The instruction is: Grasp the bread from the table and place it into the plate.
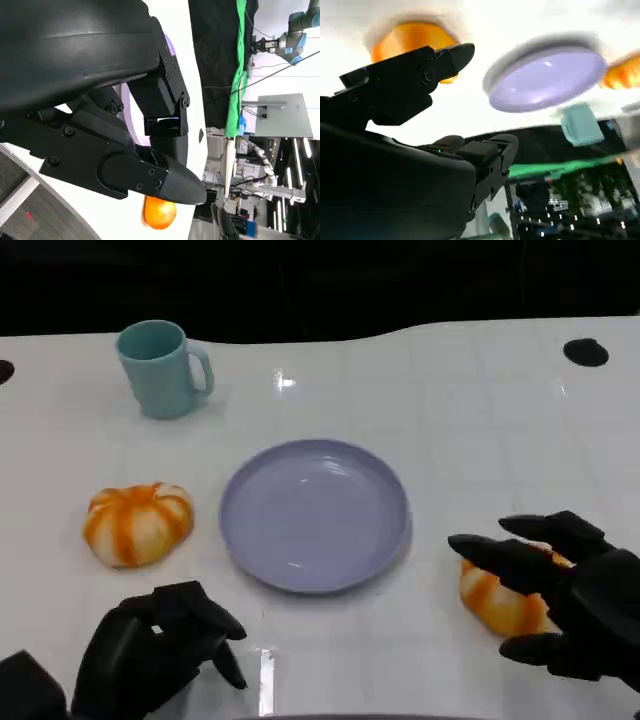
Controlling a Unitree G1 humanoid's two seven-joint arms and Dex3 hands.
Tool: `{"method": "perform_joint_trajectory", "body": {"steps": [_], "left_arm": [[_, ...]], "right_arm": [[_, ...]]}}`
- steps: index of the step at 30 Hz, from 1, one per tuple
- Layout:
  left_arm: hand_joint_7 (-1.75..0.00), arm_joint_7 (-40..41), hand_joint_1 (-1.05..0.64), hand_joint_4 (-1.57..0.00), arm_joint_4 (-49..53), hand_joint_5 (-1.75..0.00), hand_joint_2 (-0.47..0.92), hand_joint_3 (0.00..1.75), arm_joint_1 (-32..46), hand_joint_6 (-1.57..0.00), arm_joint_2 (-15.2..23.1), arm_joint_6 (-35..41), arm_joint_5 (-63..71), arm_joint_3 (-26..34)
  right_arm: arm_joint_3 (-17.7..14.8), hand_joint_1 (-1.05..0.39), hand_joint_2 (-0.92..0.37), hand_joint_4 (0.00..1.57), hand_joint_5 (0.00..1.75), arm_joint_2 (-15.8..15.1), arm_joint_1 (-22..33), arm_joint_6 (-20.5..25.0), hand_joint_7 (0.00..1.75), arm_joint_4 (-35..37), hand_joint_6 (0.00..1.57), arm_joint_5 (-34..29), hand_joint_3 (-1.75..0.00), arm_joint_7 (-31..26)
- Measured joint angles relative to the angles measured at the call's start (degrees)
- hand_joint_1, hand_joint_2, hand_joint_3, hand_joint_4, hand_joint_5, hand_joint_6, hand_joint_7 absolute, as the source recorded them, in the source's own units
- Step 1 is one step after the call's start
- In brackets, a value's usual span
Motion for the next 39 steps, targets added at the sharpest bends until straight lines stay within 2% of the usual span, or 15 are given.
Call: {"method": "perform_joint_trajectory", "body": {"steps": [5, 9, 17, 20, 27, 37, 39], "left_arm": [[-0.87, -0.01, -0.89, -1.06, -0.02, -1.31, 0.92, 0.11, 0.0, -1.09, 0.0, 0.01, -0.07, 0.0], [-0.87, -0.01, -0.89, -1.06, -0.04, -1.32, 0.92, 0.11, 0.0, -1.09, 0.0, 0.0, -0.07, -0.02], [-0.87, 0.01, -0.89, -1.05, -0.29, -1.31, 0.92, 0.11, 0.04, -1.09, 0.0, 0.06, -0.05, -0.01], [-0.87, 0.0, -0.88, -1.05, -0.33, -1.31, 0.92, 0.11, 0.04, -1.08, 0.0, 0.15, -0.08, -0.02], [-0.87, -0.01, -0.88, -1.05, -0.34, -1.31, 0.92, 0.11, 0.02, -1.08, -0.02, 0.3, -0.14, -0.05], [-0.88, -0.01, -0.9, -1.05, -0.33, -1.32, 0.92, 0.11, -0.07, -1.08, -0.12, 0.35, -0.13, -0.15], [-0.88, 0.0, -0.9, -1.04, -0.33, -1.32, 0.92, 0.11, -0.07, -1.08, -0.13, 0.37, -0.12, -0.16]], "right_arm": [[0.83, -0.46, -0.74, 0.04, 0.41, -0.78, 0.16, 4.83, 0.02, -2.88, 0.33, -5.14, 0.0, 2.49], [2.09, -0.45, -0.75, 0.05, 0.42, -1.24, -0.34, 7.01, 0.02, -2.89, 0.34, -8.03, 0.0, 2.99], [3.87, -0.41, -0.76, 0.07, 0.41, -1.74, -3.24, 9.29, 0.01, 1.87, 0.33, -9.22, 0.0, 3.38], [5.21, -0.4, -0.77, 0.1, 0.39, -1.75, -4.88, 10.05, 0.01, 4.98, 0.34, -9.71, 0.0, 3.43], [8.85, -0.4, -0.81, 0.21, 0.23, -1.77, -10.61, 11.17, 0.0, 13.66, 0.35, -10.36, 0.0, 3.13], [13.51, -0.46, -0.86, 0.26, 0.16, -0.41, -19.02, 11.21, 0.0, 27.35, 0.36, -9.91, -0.01, 0.02], [14.17, -0.46, -0.86, 0.4, 0.2, -0.08, -20.33, 11.4, 0.04, 29.26, 0.46, -9.97, -0.01, -0.87]]}}
